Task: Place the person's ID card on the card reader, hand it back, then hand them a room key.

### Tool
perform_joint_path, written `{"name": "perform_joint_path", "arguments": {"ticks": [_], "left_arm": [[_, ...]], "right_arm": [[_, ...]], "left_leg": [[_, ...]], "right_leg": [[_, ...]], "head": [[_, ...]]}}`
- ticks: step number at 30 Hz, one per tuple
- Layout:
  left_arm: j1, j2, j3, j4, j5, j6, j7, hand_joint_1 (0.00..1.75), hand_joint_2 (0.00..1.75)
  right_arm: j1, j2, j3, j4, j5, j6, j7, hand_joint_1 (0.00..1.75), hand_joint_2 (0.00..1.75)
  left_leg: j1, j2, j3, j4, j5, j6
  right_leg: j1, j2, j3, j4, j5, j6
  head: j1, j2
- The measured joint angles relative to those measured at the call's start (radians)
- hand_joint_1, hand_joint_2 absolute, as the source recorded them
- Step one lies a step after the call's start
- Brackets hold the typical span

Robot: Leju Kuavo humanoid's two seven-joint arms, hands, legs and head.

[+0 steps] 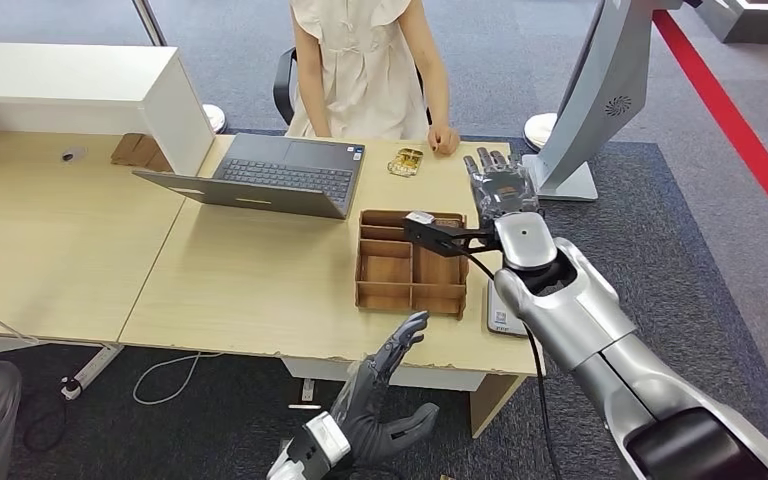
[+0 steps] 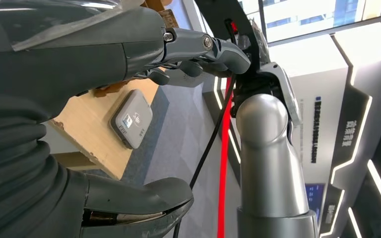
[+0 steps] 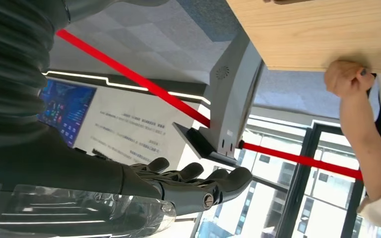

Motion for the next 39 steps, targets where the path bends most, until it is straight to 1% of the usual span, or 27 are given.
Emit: {"name": "perform_joint_path", "arguments": {"ticks": [4, 9, 15, 24, 32, 39], "left_arm": [[-0.004, -0.001, -0.008, 0.006, 0.005, 0.002, -0.001, 0.00, 1.75], [-0.007, -0.001, -0.015, 0.010, 0.013, 0.004, -0.001, 0.00, 1.75], [-0.008, -0.001, -0.019, 0.012, 0.018, -0.001, -0.002, 0.00, 1.75], [-0.008, -0.001, -0.021, 0.012, 0.019, -0.004, -0.003, 0.00, 1.75], [-0.008, -0.001, -0.022, 0.013, 0.019, -0.004, -0.003, 0.00, 1.75], [-0.008, -0.001, -0.021, 0.013, 0.011, -0.008, -0.006, 0.00, 1.75]], "right_arm": [[-0.015, 0.019, 0.007, 0.021, -0.006, -0.013, -0.007, 0.00, 1.75], [-0.023, 0.031, 0.010, 0.052, -0.029, -0.030, -0.012, 0.00, 1.75], [-0.023, 0.039, 0.010, 0.080, -0.103, -0.042, -0.072, 0.00, 1.75], [-0.016, 0.046, 0.012, 0.115, -0.186, -0.054, -0.133, 0.00, 1.75], [-0.011, 0.044, 0.013, 0.140, -0.199, -0.064, -0.137, 0.00, 1.75], [-0.006, 0.033, 0.013, 0.152, -0.213, -0.069, -0.105, 0.00, 1.75]], "left_leg": [[0.000, 0.000, 0.000, 0.000, 0.000, 0.000], [0.000, 0.000, 0.000, 0.000, 0.000, 0.000], [0.000, 0.000, 0.000, 0.000, 0.000, 0.000], [0.000, 0.000, 0.000, 0.000, 0.000, 0.000], [0.000, 0.000, 0.000, 0.000, 0.000, 0.000], [0.000, 0.000, 0.000, 0.000, 0.000, 0.000]], "right_leg": [[0.000, 0.000, 0.000, 0.000, 0.000, 0.000], [0.000, 0.000, 0.000, 0.000, 0.000, 0.000], [0.000, 0.000, 0.000, 0.000, 0.000, 0.000], [0.000, 0.000, 0.000, 0.000, 0.000, 0.000], [0.000, 0.000, 0.000, 0.000, 0.000, 0.000], [0.000, 0.000, 0.000, 0.000, 0.000, 0.000]], "head": [[0.000, 0.000], [0.000, 0.000], [0.000, 0.000], [0.000, 0.000], [0.000, 0.000], [0.000, 0.000]]}}
